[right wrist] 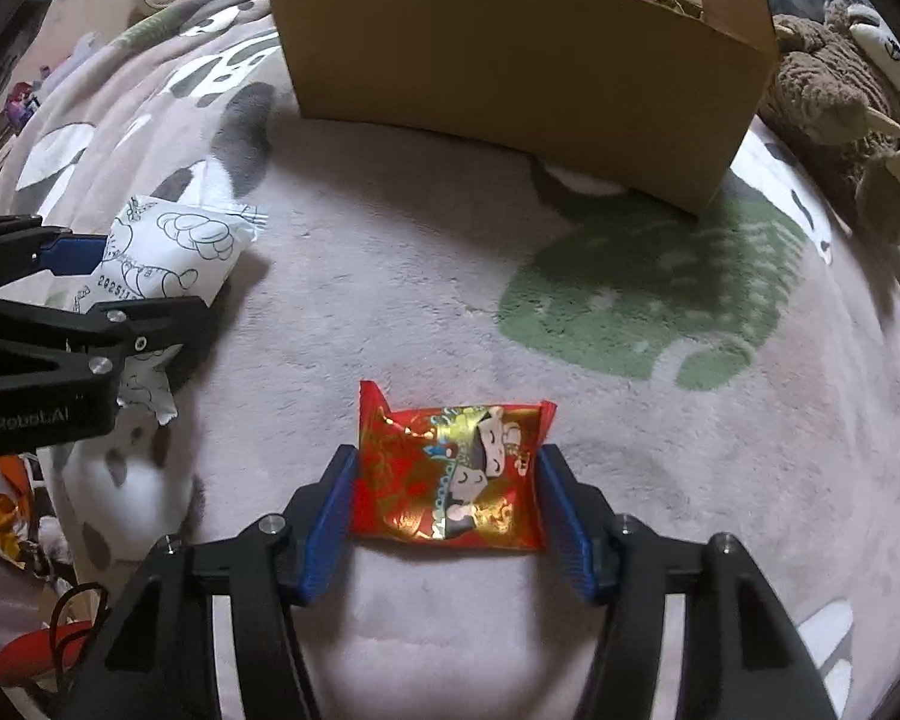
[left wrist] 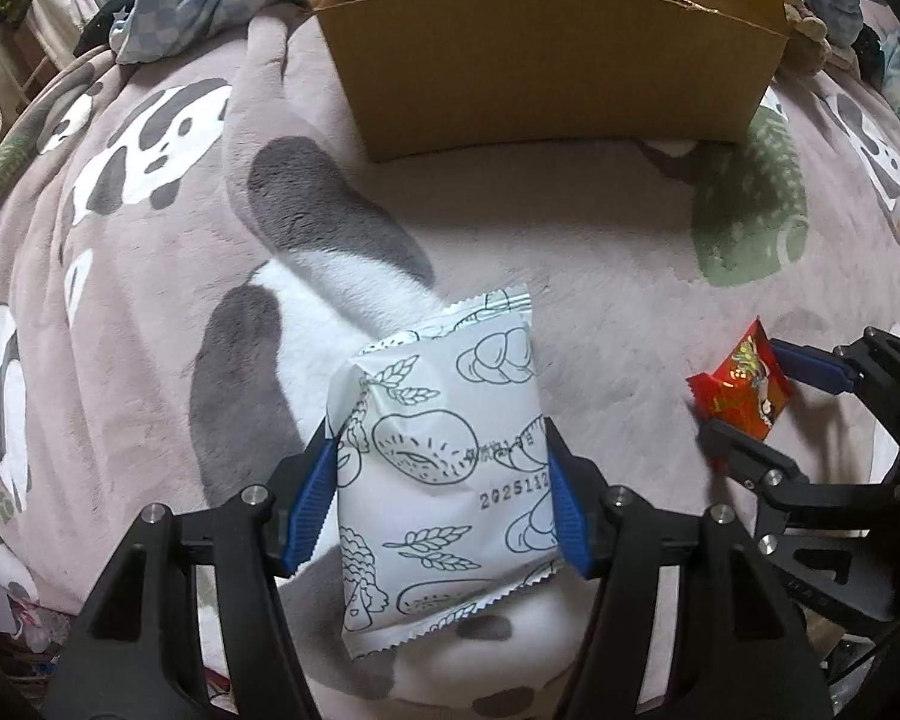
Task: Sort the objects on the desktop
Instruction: 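Grasp the white leaf-print packet with the left tool while the right tool grasps the red candy packet, then lift both packets and carry them toward the box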
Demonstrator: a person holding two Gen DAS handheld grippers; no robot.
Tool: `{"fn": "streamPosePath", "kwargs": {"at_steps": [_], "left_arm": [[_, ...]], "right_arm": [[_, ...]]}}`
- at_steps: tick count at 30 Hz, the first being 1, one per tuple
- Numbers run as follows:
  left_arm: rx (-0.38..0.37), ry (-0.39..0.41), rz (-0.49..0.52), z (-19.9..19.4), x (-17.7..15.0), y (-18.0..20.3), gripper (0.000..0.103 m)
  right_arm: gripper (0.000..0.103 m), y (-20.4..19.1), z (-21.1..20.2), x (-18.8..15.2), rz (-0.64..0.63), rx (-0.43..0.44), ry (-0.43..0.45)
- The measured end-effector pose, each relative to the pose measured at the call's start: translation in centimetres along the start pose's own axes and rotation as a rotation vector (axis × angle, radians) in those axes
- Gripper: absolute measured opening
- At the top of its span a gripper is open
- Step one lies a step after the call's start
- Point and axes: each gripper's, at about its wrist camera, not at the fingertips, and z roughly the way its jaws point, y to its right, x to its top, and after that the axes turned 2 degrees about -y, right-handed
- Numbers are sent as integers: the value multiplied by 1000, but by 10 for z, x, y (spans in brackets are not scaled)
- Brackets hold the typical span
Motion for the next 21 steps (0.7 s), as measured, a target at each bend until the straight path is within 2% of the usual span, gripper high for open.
{"fn": "streamPosePath", "kwargs": {"at_steps": [8, 21], "left_arm": [[24, 29, 2, -20, -14, -5, 61], [24, 82, 23, -46, -18, 1, 61]], "right_arm": [[49, -6, -19, -8, -12, -3, 19], [48, -16, -54, -4, -29, -33, 80]]}}
